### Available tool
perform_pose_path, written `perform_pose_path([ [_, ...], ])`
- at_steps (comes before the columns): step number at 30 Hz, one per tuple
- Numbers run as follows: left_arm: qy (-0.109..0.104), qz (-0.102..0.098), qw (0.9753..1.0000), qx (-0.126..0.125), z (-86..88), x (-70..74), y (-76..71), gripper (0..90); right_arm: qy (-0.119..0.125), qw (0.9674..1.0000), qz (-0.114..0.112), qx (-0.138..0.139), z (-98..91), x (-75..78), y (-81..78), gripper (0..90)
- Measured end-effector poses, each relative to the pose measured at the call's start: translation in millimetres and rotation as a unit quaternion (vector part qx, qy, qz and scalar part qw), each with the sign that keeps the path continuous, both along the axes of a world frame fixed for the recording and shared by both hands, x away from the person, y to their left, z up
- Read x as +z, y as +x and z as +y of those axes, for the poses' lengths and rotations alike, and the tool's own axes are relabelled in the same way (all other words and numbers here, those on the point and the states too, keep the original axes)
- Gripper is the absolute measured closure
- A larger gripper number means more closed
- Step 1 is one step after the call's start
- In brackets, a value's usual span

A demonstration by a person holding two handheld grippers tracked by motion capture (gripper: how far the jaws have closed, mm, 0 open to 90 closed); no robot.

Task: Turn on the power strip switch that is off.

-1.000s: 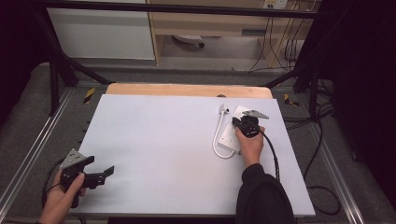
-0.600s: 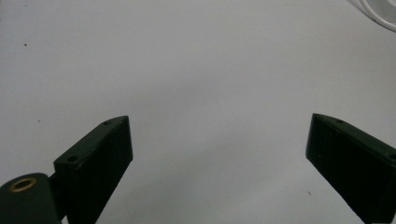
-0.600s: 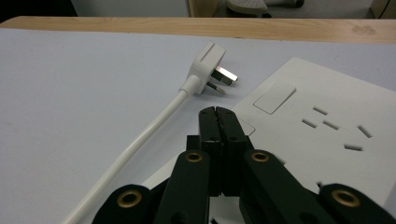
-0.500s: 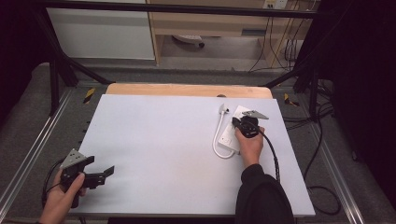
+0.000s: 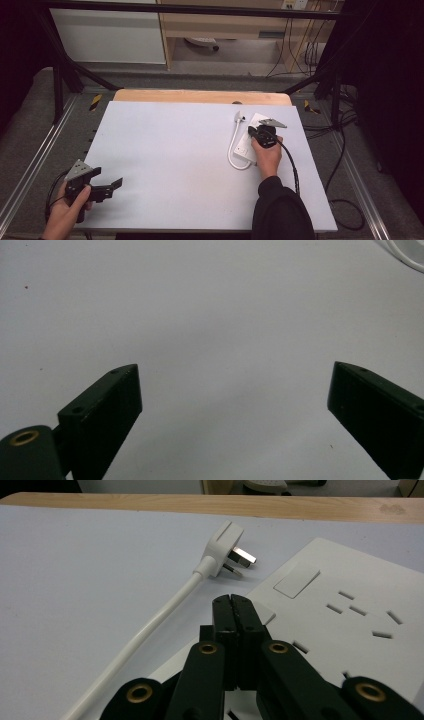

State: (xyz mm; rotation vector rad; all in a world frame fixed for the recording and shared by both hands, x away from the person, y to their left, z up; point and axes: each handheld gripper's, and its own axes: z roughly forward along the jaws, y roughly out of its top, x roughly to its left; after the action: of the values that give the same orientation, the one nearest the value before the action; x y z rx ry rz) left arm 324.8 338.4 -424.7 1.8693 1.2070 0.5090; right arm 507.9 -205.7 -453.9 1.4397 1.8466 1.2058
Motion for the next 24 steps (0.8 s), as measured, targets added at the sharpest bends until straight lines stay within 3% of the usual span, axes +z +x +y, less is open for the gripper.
perform_pose_path([
  [24, -0.001, 0.000, 1.0000, 0.000, 0.4, 0.0, 0.0, 7.3, -0.004, 1.0000, 0.008, 0.005, 0.1, 6.0, 2.2, 88.6],
])
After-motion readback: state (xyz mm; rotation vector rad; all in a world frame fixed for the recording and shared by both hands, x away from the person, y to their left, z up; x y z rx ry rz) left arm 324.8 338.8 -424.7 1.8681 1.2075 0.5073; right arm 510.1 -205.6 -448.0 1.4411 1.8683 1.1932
